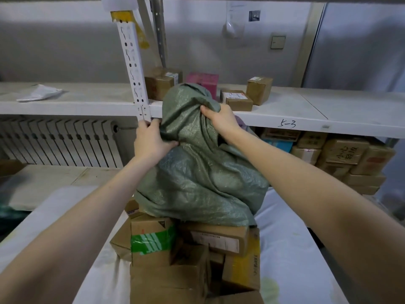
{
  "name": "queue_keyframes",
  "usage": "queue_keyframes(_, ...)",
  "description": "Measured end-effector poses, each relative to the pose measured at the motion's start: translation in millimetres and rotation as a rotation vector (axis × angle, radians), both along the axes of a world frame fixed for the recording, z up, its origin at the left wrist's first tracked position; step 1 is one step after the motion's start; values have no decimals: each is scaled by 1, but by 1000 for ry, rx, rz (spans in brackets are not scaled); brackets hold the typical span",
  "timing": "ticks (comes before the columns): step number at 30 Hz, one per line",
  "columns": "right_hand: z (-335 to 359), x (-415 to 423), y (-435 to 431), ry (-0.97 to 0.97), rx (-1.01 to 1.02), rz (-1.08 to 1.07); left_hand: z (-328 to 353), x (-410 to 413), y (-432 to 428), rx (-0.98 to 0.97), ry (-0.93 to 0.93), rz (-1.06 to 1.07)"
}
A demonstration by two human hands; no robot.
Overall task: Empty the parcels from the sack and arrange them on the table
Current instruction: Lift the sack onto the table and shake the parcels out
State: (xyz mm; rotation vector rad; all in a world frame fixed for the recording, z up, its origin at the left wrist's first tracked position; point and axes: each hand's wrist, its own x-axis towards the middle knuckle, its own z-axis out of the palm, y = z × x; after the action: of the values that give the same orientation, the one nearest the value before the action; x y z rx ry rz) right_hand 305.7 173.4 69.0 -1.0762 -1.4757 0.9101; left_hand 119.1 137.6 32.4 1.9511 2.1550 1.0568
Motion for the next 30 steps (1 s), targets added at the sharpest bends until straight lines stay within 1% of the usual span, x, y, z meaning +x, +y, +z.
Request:
queue_keyframes(2, 0, 5, 5, -81, 8, -2, 4, 4, 1, -44, 50, 42)
queue_keyframes(3, 0, 7, 9, -101, -3, 6, 8, 6, 2, -32, 58, 23)
queue_keyframes(5, 3, 6, 11, -188, -13, 19, 15, 14, 3, 14, 91, -119)
queue_keyframes(6, 5, 5, 13, -265, 7, 3, 20, 18, 4, 24, 140, -193)
queue_keyframes(8, 10, 4, 13, -417, 59, -17, 29, 24, 9, -8, 243, -256)
queue_keyframes(9, 12, 4, 12, -449, 49, 10, 33, 26, 12, -25, 261, -261)
queue_keyframes(11, 17, 6, 5, -441, 8, 96, 38, 25, 19, -23, 253, -276)
queue_keyframes(15, 19, 22, 0, -295, -65, 243, 49, 23, 30, 8, 248, -366)
queue_keyframes(17, 19, 28, -1, -277, -100, 262, 56, 27, 32, -20, 206, -402)
queue_keyframes(18, 19, 30, -2, -278, -94, 254, 60, 31, 34, -22, 215, -395)
queue_keyframes(20, 15, 34, -3, -306, -57, 184, 63, 40, 37, 0, 306, -339)
queue_keyframes(22, 6, 39, 1, -403, 50, -10, 59, 47, 41, 12, 356, -276)
queue_keyframes(24, -5, 48, -2, -571, 206, -285, 48, 49, 43, -1, 325, -217)
queue_keyframes(25, -11, 53, -6, -681, 264, -365, 42, 48, 44, -15, 295, -186)
queue_keyframes(26, -18, 56, -12, -803, 291, -389, 38, 46, 44, -28, 264, -155)
queue_keyframes(28, -30, 57, -23, -1030, 220, -315, 38, 44, 45, -39, 198, -106)
queue_keyframes(29, -34, 56, -27, -1096, 154, -272, 43, 46, 45, -42, 156, -105)
queue_keyframes(30, -37, 52, -29, -1110, 80, -238, 47, 49, 45, -51, 99, -119)
